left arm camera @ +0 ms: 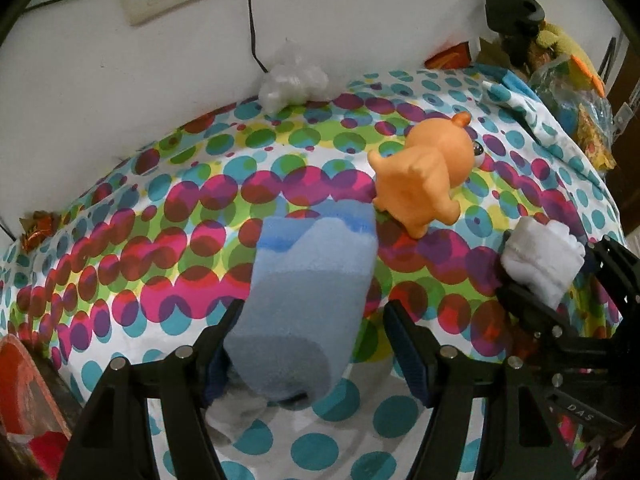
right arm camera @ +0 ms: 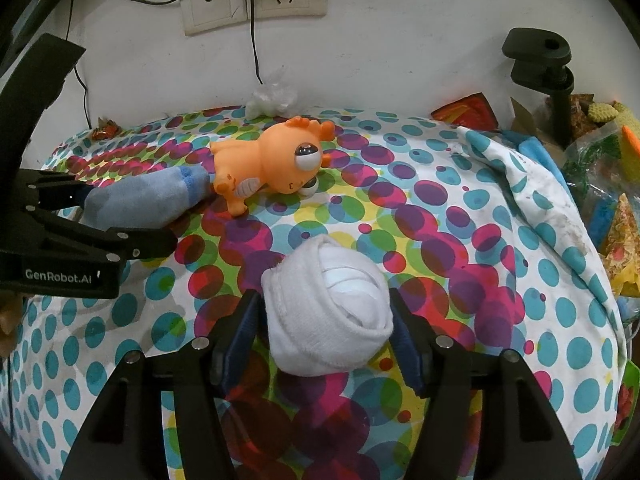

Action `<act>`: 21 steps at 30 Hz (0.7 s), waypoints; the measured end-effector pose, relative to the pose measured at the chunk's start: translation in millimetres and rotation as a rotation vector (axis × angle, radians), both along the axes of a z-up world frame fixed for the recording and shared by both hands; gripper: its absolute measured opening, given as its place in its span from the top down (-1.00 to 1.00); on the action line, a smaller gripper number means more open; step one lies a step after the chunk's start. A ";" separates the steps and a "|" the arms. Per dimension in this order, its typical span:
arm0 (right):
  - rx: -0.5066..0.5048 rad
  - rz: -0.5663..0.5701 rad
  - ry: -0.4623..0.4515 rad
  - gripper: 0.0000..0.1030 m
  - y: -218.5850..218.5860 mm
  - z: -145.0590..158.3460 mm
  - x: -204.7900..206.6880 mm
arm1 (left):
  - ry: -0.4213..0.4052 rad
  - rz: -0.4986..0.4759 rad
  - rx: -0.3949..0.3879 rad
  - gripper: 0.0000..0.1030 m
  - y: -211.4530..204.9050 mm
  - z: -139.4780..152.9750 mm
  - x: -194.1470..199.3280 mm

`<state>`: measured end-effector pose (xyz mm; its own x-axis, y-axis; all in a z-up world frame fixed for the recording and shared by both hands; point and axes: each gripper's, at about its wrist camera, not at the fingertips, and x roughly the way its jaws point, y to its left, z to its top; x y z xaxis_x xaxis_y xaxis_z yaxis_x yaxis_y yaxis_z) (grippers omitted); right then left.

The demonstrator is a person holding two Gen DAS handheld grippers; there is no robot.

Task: Organize objects
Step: 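Grasp the light blue sock with the left gripper while the right gripper holds the white sock, then lift the light blue sock and carry it over the red tray with the left gripper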

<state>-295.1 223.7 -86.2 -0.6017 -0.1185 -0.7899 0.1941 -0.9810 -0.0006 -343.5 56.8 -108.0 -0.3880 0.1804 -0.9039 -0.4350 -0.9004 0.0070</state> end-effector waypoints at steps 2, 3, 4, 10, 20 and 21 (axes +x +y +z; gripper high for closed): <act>0.000 0.000 0.000 -0.18 0.0 0.0 0.0 | 0.018 0.005 0.005 -0.37 -0.3 -0.2 2.7; 0.002 0.000 0.000 -0.18 -0.5 -0.3 -0.2 | 0.025 0.006 0.007 -0.34 -0.5 0.4 4.4; 0.002 0.000 0.000 -0.18 -1.1 -0.3 -0.3 | 0.033 0.005 0.009 -0.30 -0.5 1.2 6.2; 0.002 0.001 -0.001 -0.22 -3.1 -0.2 -0.3 | 0.080 0.019 -0.003 0.39 4.8 6.2 22.1; 0.002 0.001 -0.001 -0.22 -2.2 -0.3 -0.5 | 0.073 0.061 0.059 0.41 -2.1 9.3 72.3; 0.002 0.001 -0.001 -0.22 -2.0 -0.3 -0.5 | 0.072 0.066 0.063 0.41 -3.4 9.2 79.3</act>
